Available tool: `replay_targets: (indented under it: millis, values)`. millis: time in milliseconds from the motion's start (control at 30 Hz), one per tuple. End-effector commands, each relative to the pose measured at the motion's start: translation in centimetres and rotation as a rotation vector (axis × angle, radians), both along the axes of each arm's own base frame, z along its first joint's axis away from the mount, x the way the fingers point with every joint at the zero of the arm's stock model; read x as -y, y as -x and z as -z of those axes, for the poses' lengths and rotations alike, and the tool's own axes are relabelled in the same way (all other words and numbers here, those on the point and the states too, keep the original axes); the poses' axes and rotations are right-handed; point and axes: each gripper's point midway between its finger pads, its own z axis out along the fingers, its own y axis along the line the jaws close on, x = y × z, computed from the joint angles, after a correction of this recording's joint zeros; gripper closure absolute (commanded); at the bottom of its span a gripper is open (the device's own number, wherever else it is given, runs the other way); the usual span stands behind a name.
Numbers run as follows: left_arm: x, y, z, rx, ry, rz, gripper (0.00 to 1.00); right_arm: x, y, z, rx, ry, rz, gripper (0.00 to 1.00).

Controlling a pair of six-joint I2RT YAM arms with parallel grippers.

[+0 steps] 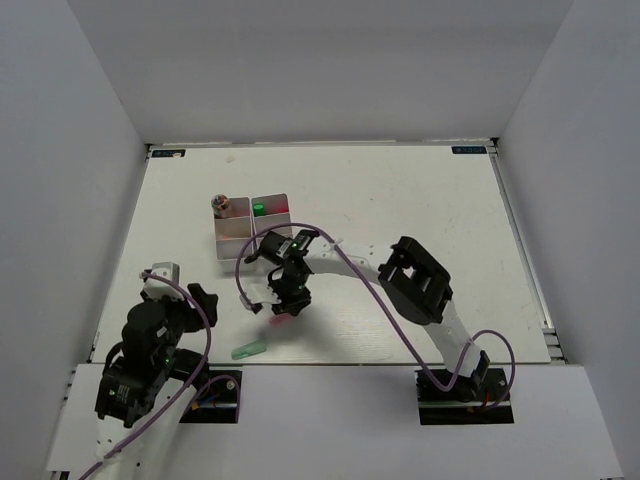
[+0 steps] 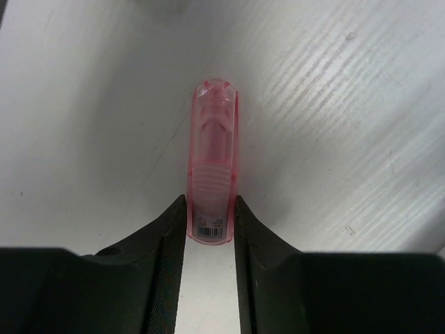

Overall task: Sort the stationery into containers
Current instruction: Grab a piece of stationery with the right arm

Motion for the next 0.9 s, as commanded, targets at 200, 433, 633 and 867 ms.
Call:
replay_targets:
  millis: [200,433,633,867]
  values:
    - [0.6,0.7,-0.6,-0.012,0.037,0.027,0.20,2.9,-1.5,-3.5,0.134,0.004,0.225,1.00]
    - [0.9,0.7,-0.4,-0.027,0.049,0.030,0.20,4.6,-3.8,-7.8,0.268,-0.049,0.317,1.00]
    - [1.1,0.6,-0.1,-0.044,0.051,0.040,0.19,4.6,-9.0,-10.9,0.465,-0.130,0.424,1.00]
    - [1.6,0.5,0.1,-0.061,0.067,0.053,0.19,1.1,-15.2,-13.5,0.614,-0.225,0.488,1.00]
